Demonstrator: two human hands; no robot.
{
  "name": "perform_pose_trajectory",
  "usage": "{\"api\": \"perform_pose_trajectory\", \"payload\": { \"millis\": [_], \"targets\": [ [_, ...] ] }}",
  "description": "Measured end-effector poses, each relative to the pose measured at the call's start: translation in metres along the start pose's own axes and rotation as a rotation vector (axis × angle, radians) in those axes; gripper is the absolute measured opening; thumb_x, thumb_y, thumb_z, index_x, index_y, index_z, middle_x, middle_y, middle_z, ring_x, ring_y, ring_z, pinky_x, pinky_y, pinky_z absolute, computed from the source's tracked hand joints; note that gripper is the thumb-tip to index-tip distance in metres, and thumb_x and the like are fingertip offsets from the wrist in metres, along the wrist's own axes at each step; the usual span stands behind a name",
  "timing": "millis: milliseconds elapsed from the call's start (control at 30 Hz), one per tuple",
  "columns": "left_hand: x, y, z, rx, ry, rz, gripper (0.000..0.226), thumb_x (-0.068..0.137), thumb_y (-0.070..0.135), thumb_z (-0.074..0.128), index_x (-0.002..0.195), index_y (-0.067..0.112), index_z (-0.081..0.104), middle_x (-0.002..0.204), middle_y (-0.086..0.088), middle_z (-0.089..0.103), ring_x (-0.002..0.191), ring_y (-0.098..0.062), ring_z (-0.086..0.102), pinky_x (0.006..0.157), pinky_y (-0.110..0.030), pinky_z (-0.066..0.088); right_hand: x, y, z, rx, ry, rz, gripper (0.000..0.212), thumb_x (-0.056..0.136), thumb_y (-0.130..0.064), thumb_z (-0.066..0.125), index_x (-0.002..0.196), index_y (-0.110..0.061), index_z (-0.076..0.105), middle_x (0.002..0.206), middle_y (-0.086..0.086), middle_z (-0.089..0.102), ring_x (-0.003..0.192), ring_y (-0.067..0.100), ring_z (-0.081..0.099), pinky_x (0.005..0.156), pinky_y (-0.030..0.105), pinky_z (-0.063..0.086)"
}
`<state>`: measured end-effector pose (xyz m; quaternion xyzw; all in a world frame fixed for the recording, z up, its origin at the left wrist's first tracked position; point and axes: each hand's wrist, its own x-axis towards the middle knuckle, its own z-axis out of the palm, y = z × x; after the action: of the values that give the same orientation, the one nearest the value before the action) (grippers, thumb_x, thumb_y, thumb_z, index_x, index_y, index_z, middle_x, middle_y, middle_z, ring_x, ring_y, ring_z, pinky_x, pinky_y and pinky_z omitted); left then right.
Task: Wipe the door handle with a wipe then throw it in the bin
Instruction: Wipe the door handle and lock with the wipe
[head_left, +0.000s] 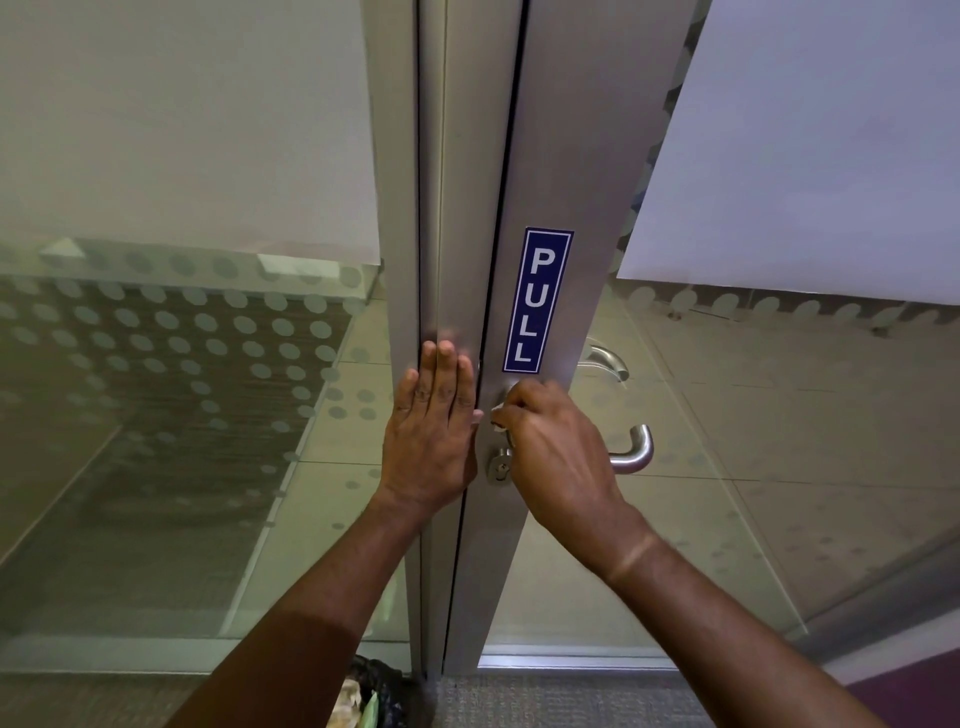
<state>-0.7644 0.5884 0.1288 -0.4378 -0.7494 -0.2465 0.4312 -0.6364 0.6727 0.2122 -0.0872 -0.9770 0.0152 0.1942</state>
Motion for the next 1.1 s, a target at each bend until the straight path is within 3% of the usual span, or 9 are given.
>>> {"api": "perform_pose_trajectory", "payload": {
  "millis": [67,167,233,333,467,567,833,1000,1100],
  "targets": [
    [0.0,0.0,-0.001,0.004,-0.004,-0.002,0.062,0.106,0.029,0.018,0.154,0.008,-0.016,0.161,-0.01,-0.026,0.15,-0.023,-0.018,0.123,-0.037,-0.009,0.005,0.004,-0.012,0.053,-0.058,-0.008,0.032,0.083,-0.014,0.075,0.115,-0.01,0.069,0.117,0.009,0.065,0.117,0.025,0.057,0.099,0.038,0.051],
    [0.0,0.0,0.0,0.013,-0.005,-0.014,0.068,0.103,0.027,0.025,0.153,0.008,-0.016,0.161,-0.01,-0.026,0.15,-0.023,-0.017,0.123,-0.038,-0.009,0.006,0.022,-0.035,0.317,-0.09,0.078,0.02,0.078,-0.003,0.077,0.09,-0.019,0.078,0.097,0.0,0.073,0.091,0.014,0.068,0.085,0.033,0.057],
    [0.0,0.0,0.0,0.02,-0.005,-0.014,0.074,0.099,0.025,0.032,0.153,0.007,-0.015,0.161,-0.011,-0.026,0.15,-0.024,-0.017,0.123,-0.038,-0.008,-0.004,0.033,-0.049,0.554,-0.025,0.243,0.028,0.078,0.008,0.071,0.081,-0.019,0.079,0.089,-0.004,0.075,0.083,0.006,0.069,0.078,0.028,0.058],
    [0.001,0.0,0.0,0.024,-0.016,-0.012,0.069,0.102,0.026,0.026,0.153,0.007,-0.016,0.161,-0.01,-0.026,0.15,-0.024,-0.018,0.123,-0.038,-0.009,-0.023,0.049,-0.058,0.891,0.129,0.495,0.044,0.084,0.016,0.06,0.074,-0.024,0.077,0.083,-0.009,0.076,0.077,0.0,0.07,0.067,0.013,0.054],
    [0.0,0.001,0.0,0.014,-0.025,-0.025,0.068,0.103,0.026,0.025,0.153,0.008,-0.016,0.161,-0.01,-0.026,0.15,-0.024,-0.017,0.123,-0.038,-0.008,-0.04,0.062,-0.052,1.135,0.24,0.64,0.034,0.087,0.01,0.062,0.078,-0.02,0.076,0.081,0.003,0.077,0.074,0.016,0.071,0.07,0.032,0.053],
    [0.0,0.003,-0.004,0.008,-0.04,-0.029,0.076,0.098,0.022,0.034,0.153,0.009,-0.017,0.161,-0.009,-0.026,0.15,-0.024,-0.017,0.123,-0.039,-0.008,-0.045,0.062,-0.039,1.171,0.285,0.657,0.03,0.086,0.009,0.063,0.082,-0.018,0.075,0.08,0.005,0.076,0.077,0.021,0.07,0.077,0.036,0.055],
    [-0.005,0.004,-0.025,0.022,-0.161,-0.005,0.073,0.098,0.024,0.035,0.154,0.005,-0.007,0.163,-0.009,-0.021,0.152,-0.026,-0.011,0.124,-0.039,-0.004,-0.039,0.046,-0.017,1.061,0.337,0.588,0.038,0.086,0.002,0.068,0.103,-0.032,0.072,0.104,-0.007,0.073,0.096,0.011,0.07,0.081,0.025,0.057],
    [-0.022,0.004,-0.041,0.044,-0.247,-0.059,0.072,0.098,0.033,0.034,0.153,0.004,-0.003,0.162,-0.009,-0.024,0.152,-0.026,-0.011,0.124,-0.037,-0.004,-0.037,0.03,-0.004,0.98,0.365,0.435,0.032,0.088,0.0,0.065,0.104,-0.026,0.075,0.103,-0.004,0.074,0.098,0.01,0.07,0.085,0.034,0.059],
    [-0.033,0.007,-0.057,0.033,-0.254,-0.123,0.071,0.099,0.034,0.033,0.154,0.004,-0.002,0.163,-0.011,-0.02,0.152,-0.028,-0.007,0.124,-0.042,0.001,-0.038,0.014,-0.003,0.967,0.406,0.326,0.026,0.089,-0.002,0.067,0.106,-0.021,0.073,0.1,-0.001,0.074,0.09,0.006,0.071,0.083,0.013,0.053]
  ]
}}
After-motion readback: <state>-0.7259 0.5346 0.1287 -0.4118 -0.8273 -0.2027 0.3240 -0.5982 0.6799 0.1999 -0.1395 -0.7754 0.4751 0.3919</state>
